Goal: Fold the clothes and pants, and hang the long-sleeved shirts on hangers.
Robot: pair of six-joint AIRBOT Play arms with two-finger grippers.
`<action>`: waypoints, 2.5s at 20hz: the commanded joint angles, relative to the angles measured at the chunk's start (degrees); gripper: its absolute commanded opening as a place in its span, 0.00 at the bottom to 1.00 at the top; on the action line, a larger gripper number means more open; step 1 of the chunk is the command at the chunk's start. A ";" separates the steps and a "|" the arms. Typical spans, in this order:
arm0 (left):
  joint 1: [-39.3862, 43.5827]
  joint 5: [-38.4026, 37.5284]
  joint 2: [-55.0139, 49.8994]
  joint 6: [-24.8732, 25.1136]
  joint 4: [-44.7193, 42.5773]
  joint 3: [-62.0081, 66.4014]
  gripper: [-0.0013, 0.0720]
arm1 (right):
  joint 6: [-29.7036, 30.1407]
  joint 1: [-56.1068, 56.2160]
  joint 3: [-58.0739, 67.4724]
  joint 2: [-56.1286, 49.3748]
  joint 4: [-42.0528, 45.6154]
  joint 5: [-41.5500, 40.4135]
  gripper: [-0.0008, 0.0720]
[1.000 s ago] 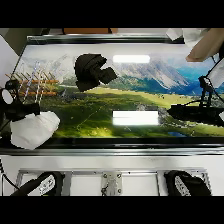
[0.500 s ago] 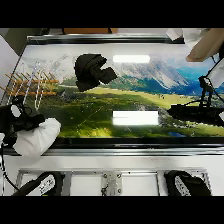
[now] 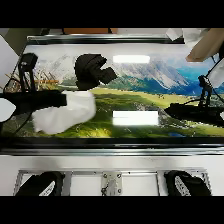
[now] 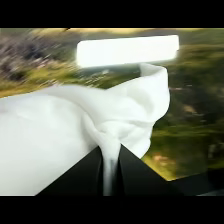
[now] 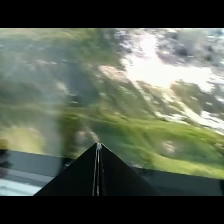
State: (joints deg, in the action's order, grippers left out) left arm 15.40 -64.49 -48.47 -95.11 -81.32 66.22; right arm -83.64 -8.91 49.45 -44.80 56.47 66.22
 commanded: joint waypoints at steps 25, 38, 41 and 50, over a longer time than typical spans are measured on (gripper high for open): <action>-6.97 -2.84 -22.03 3.30 15.76 -12.28 1.00 | 3.72 -9.09 4.72 -12.85 6.36 -1.53 0.81; 11.78 8.26 -11.76 2.10 33.22 -37.53 1.00 | 4.42 19.93 5.53 -42.97 3.69 -14.36 0.80; 11.76 11.21 -14.73 2.08 33.42 -37.13 1.00 | 4.39 21.73 5.70 -44.96 3.69 -14.84 0.80; 0.90 9.94 -18.97 2.29 24.85 -15.10 0.04 | 4.33 18.84 16.70 -33.68 16.09 -4.70 0.06</action>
State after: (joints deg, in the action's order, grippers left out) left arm 22.04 -52.14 -68.73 -92.92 -52.47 42.41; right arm -79.26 11.40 60.20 -84.42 66.04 55.07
